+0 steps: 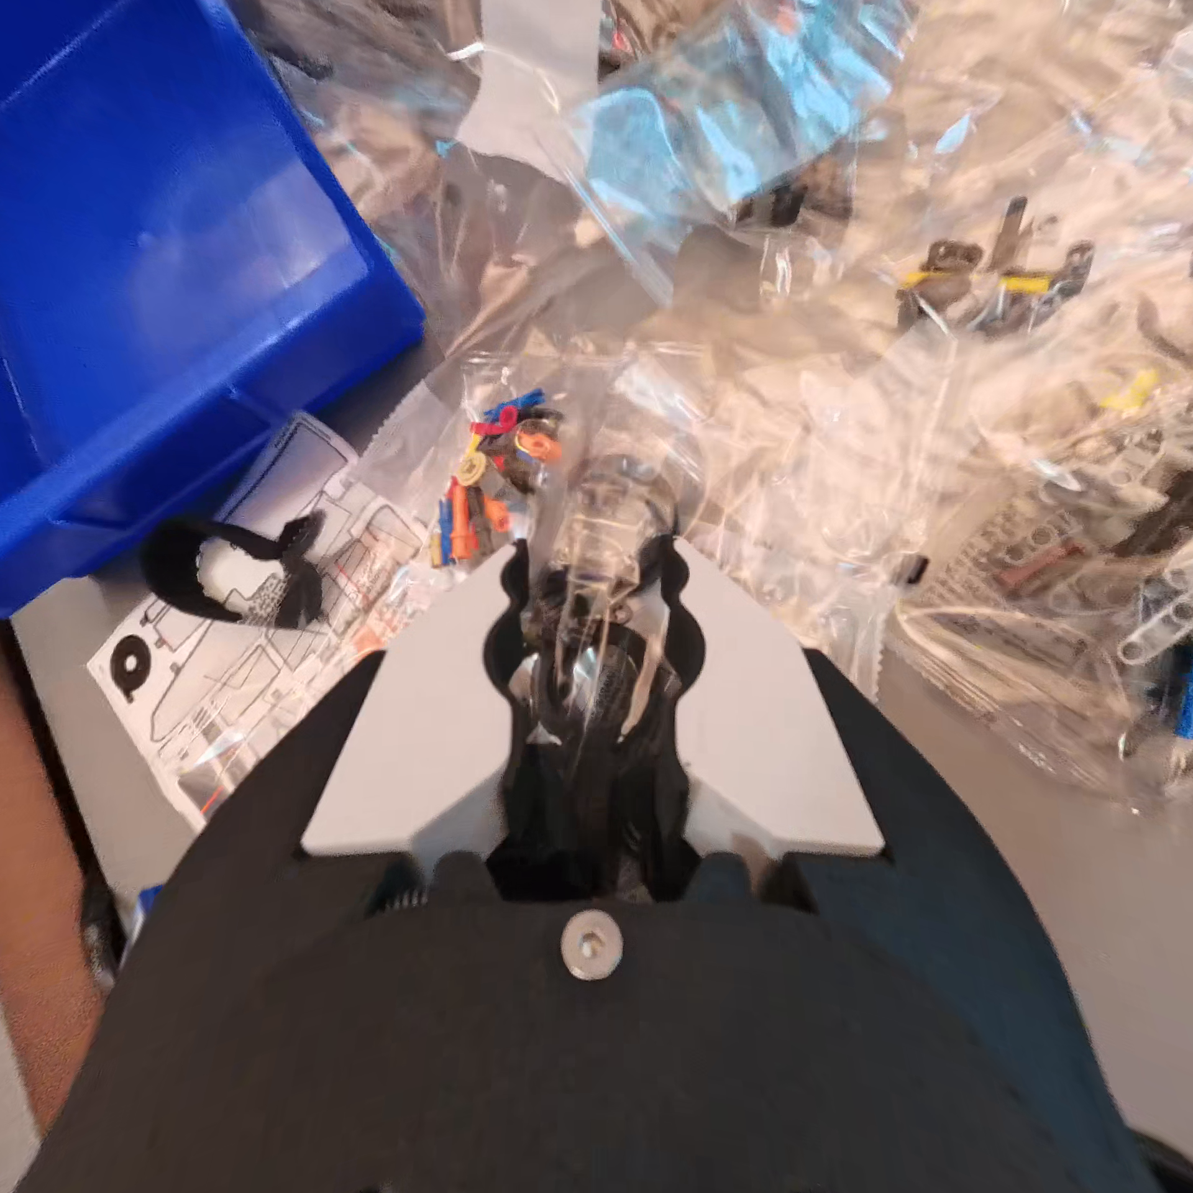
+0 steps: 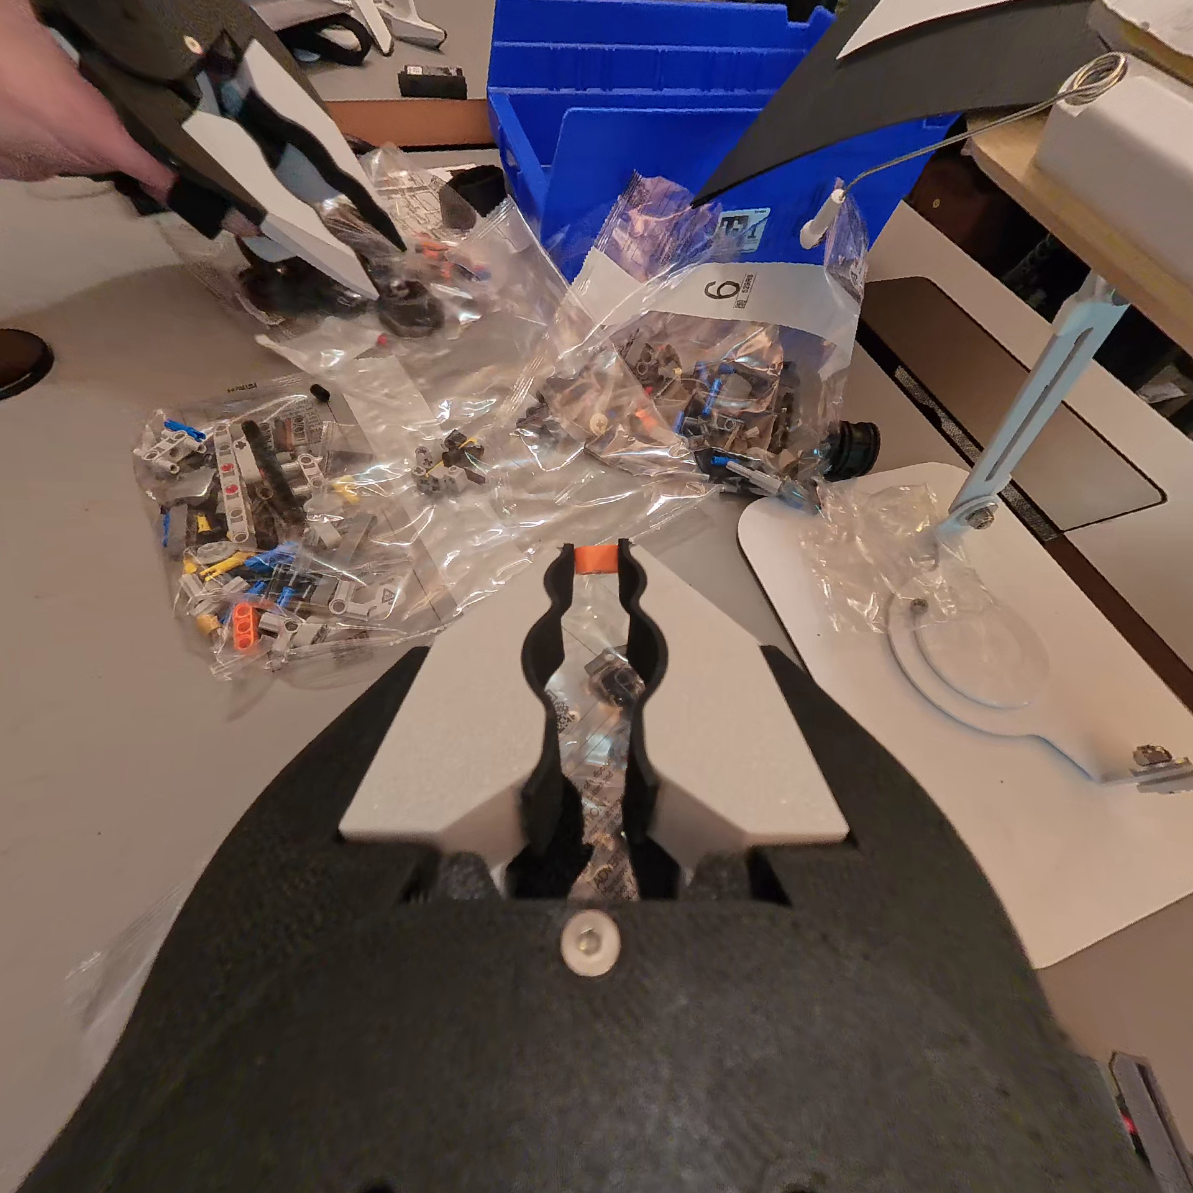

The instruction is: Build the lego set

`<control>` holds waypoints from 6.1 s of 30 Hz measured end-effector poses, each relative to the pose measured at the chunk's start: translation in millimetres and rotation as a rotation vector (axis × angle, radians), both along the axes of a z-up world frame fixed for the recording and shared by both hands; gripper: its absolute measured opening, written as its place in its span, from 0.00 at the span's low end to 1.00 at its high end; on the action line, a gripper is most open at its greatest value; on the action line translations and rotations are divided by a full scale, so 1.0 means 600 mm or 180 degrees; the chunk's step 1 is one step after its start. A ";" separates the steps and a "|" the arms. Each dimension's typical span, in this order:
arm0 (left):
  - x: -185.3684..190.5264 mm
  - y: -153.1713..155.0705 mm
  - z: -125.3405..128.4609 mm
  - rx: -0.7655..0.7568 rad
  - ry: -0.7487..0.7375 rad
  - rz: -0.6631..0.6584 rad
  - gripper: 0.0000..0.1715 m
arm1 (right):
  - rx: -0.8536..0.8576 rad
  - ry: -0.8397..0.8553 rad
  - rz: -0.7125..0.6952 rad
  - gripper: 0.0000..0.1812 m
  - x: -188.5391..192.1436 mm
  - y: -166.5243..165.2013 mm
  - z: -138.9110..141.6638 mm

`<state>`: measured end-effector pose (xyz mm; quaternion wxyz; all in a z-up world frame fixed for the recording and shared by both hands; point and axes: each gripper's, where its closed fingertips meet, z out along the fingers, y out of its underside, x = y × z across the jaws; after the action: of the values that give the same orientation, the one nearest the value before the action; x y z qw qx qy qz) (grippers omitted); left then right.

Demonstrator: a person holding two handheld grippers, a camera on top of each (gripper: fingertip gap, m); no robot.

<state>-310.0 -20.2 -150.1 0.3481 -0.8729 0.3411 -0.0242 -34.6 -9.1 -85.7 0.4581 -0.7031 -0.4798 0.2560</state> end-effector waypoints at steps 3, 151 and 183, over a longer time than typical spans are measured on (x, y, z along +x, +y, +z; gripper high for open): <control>-0.002 0.007 0.008 0.0070 -0.0130 0.0025 0.11 | -0.0013 0.0011 0.0002 0.06 0.000 0.001 -0.001; 0.318 -0.145 0.030 0.0205 -0.0709 -0.1483 0.02 | 0.0649 -0.0647 0.1256 0.06 -0.109 -0.152 -0.004; 0.331 -0.161 0.039 -0.0211 -0.1275 -0.1441 0.01 | 0.1458 -0.1255 0.1380 0.14 -0.104 -0.164 -0.015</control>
<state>-111.4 -116.6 -126.5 0.3655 -0.7634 0.4505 -0.2839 -97.1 -107.5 -94.8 0.4376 -0.5002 -0.7414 0.0927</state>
